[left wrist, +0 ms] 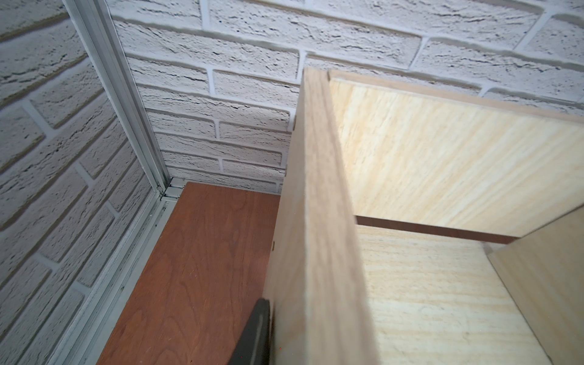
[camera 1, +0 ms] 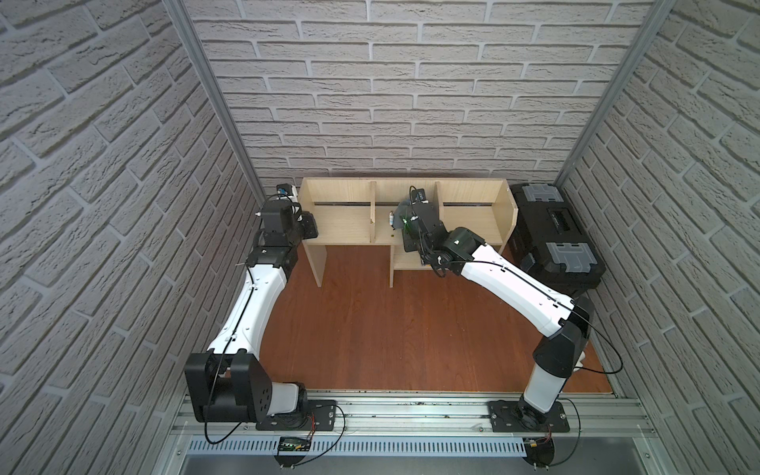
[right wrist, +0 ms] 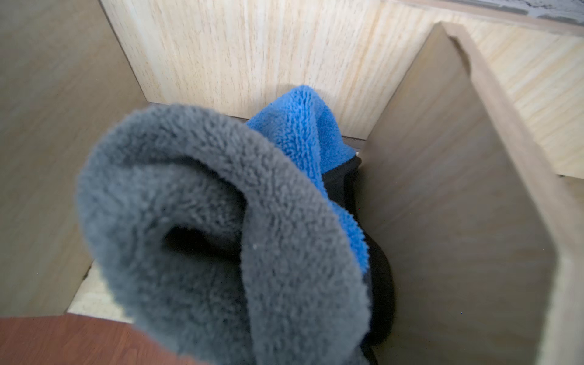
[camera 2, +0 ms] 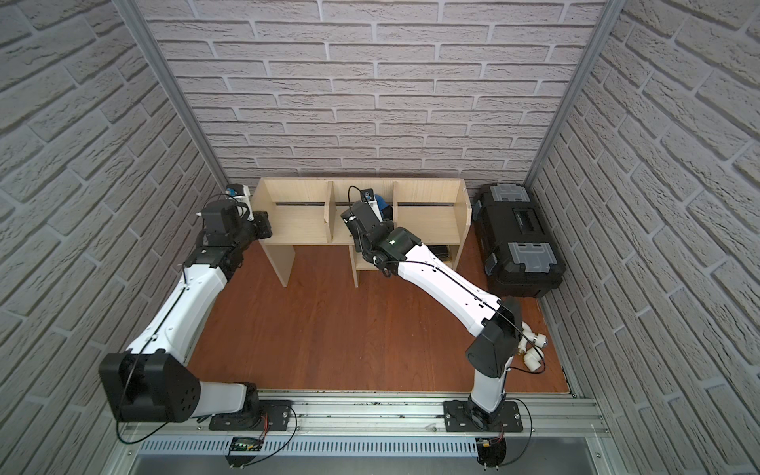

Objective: Wipe the bookshelf clean with a cloth
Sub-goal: Hold the shelf at the center of the board.

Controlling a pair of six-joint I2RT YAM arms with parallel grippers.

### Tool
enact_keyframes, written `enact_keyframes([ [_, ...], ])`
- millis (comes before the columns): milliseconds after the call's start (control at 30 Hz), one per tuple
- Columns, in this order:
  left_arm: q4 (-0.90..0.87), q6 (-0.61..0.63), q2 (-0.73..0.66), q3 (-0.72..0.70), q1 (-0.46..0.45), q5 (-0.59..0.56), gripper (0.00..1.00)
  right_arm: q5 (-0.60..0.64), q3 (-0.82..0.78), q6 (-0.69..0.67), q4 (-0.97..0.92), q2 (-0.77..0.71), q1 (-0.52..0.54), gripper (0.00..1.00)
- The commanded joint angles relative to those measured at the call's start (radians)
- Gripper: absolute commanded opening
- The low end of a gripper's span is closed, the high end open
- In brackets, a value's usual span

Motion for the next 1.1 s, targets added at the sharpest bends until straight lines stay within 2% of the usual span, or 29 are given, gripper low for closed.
enact_keyframes([
  [0,-0.018,-0.057,-0.005,-0.024,-0.029,0.083,0.21,-0.035,0.005,0.031,0.15,0.029,0.01,0.03],
  [233,-0.016,-0.059,-0.004,-0.023,-0.028,0.088,0.21,-0.124,-0.048,0.055,0.281,0.003,0.068,0.03],
  [500,-0.018,-0.057,-0.01,-0.025,-0.028,0.082,0.21,-0.066,-0.227,0.125,0.298,-0.107,0.093,0.03],
  [667,-0.018,-0.055,-0.009,-0.025,-0.029,0.082,0.21,0.068,-0.295,0.102,0.238,-0.176,0.088,0.03],
  [900,-0.017,-0.055,-0.01,-0.027,-0.029,0.081,0.21,0.202,-0.165,0.01,0.117,-0.137,0.041,0.03],
  [1067,-0.018,-0.055,-0.009,-0.025,-0.029,0.082,0.21,0.164,-0.057,-0.026,0.1,-0.051,0.015,0.03],
])
